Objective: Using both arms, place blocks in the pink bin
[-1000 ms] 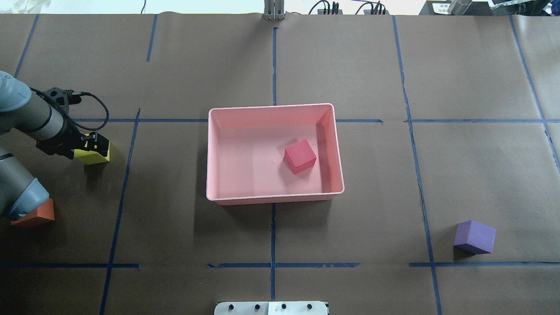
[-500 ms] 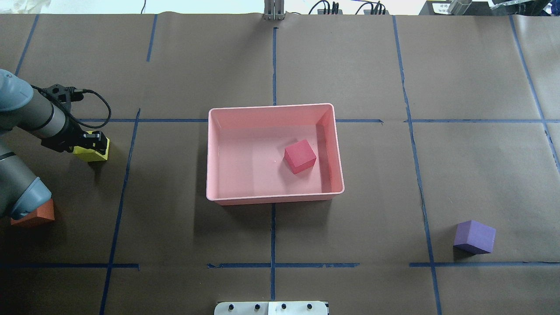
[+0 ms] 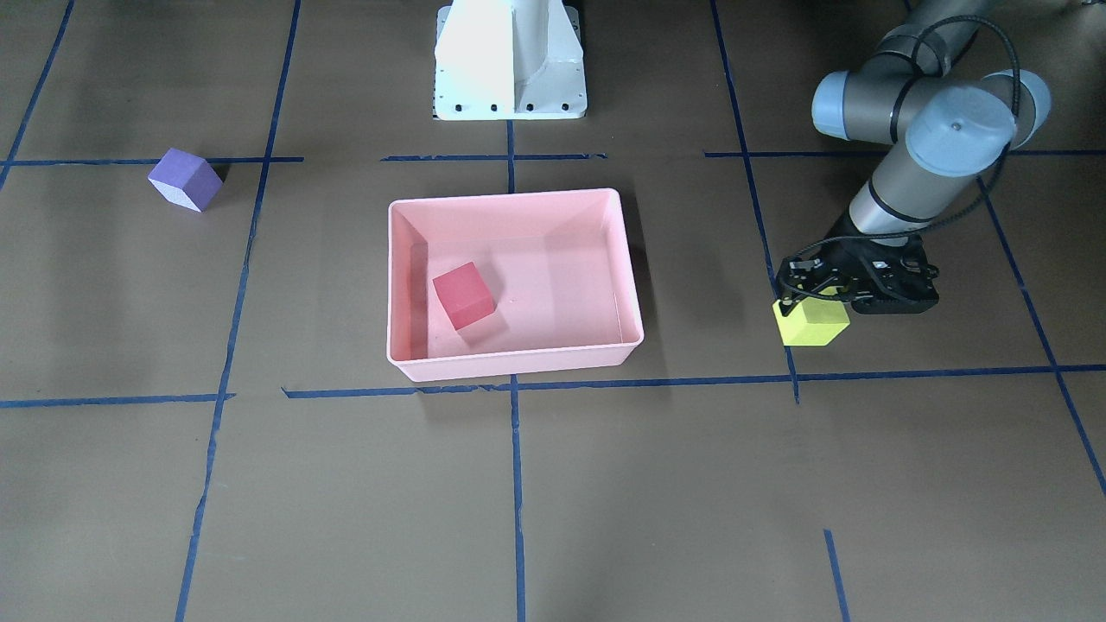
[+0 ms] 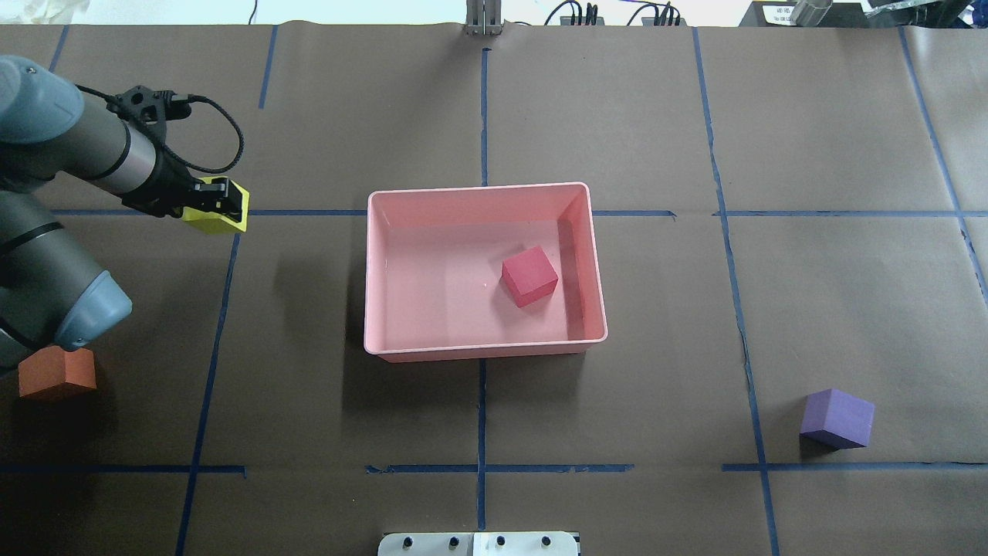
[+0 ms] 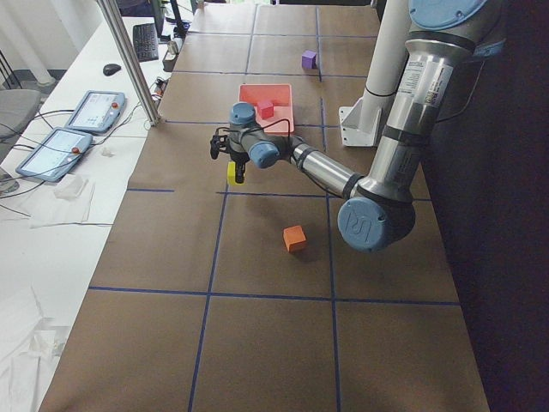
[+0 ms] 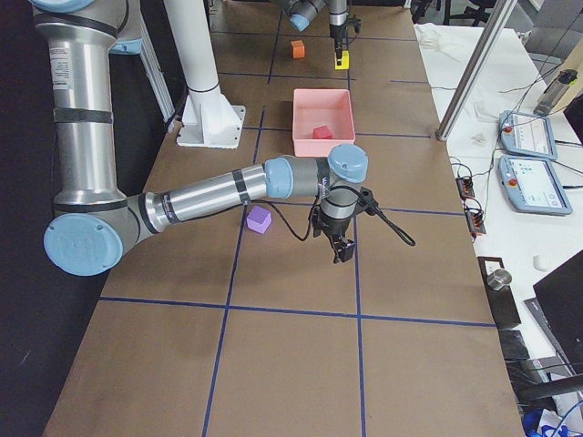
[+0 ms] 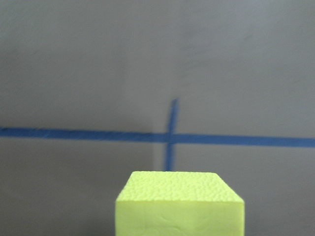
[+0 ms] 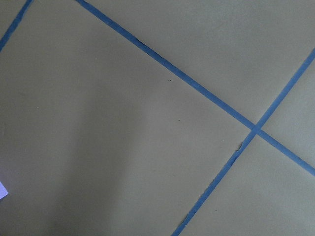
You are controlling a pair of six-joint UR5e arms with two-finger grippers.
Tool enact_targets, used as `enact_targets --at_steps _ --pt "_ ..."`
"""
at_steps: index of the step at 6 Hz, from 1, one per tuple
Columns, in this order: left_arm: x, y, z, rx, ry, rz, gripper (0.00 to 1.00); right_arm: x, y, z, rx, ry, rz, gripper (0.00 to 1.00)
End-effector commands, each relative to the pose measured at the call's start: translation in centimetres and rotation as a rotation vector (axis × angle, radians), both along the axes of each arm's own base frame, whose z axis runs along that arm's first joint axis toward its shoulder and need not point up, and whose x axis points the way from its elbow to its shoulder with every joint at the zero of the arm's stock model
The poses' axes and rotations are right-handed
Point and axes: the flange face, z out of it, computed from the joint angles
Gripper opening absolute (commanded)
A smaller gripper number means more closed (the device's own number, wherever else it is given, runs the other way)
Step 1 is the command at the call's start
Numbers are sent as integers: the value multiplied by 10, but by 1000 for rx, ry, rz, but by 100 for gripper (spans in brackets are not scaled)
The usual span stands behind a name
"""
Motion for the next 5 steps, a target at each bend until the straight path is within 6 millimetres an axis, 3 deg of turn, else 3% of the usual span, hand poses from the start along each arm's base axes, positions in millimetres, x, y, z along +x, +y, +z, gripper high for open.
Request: enact_targets --at_steps 1,3,4,5 --pt "23 -10 -120 -49 -17 -30 51 0 5 -2 -6 0 9 100" --pt "94 26 -203 -127 60 -30 51 -2 7 -3 -42 -31 40 100" --pt "147 58 -216 -107 32 -46 50 -3 14 -14 -87 -45 107 100" --pt "172 74 -215 -98 12 -30 50 -5 23 -23 -105 -49 138 100"
